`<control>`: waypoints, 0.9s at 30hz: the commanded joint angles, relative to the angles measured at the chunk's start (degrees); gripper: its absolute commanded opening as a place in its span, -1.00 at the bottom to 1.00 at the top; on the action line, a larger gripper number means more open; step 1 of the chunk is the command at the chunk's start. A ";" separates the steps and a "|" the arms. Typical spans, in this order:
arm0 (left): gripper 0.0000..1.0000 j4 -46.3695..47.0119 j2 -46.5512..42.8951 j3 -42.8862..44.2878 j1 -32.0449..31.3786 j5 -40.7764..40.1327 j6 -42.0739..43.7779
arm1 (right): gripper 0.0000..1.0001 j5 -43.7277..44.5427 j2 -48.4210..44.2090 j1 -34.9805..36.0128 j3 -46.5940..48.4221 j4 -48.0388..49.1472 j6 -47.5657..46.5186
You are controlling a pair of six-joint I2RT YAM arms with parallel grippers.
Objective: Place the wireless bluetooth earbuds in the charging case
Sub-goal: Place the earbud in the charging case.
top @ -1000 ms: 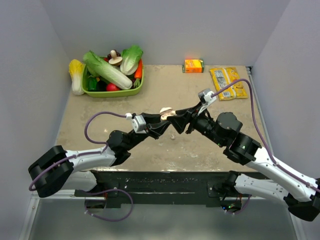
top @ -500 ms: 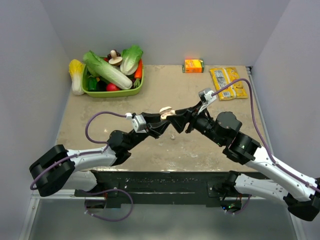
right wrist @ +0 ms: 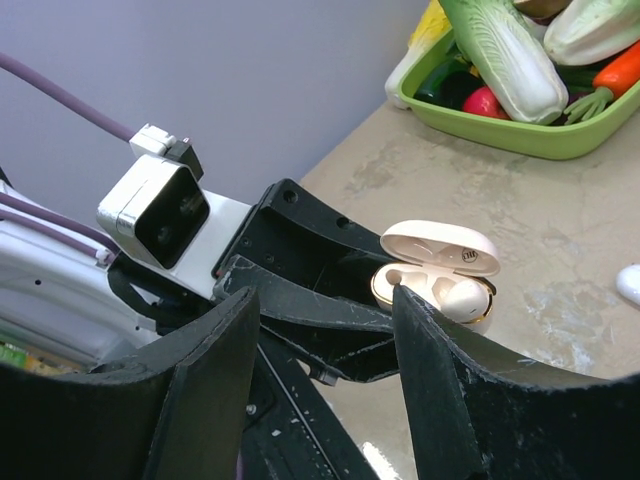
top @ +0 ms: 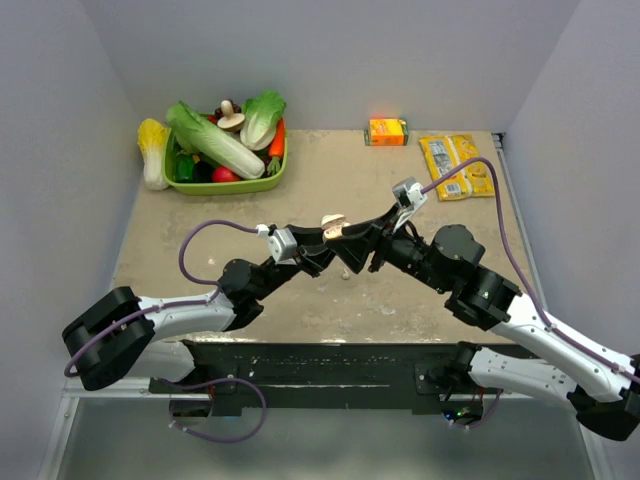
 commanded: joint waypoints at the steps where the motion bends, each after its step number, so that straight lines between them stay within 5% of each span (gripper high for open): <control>1: -1.00 20.60 -0.36 0.72 -0.11 0.28 1.35 | 0.18 1.56 -1.61 0.14 2.98 1.98 -0.72; 16: -1.00 19.81 -4.93 -0.86 -0.03 1.51 1.18 | 0.15 15.89 -4.60 0.14 1.40 -6.11 -3.44; 27: -1.00 19.37 -6.69 -1.74 -0.03 2.22 0.83 | 0.14 15.81 -3.38 0.06 1.22 -5.41 -4.68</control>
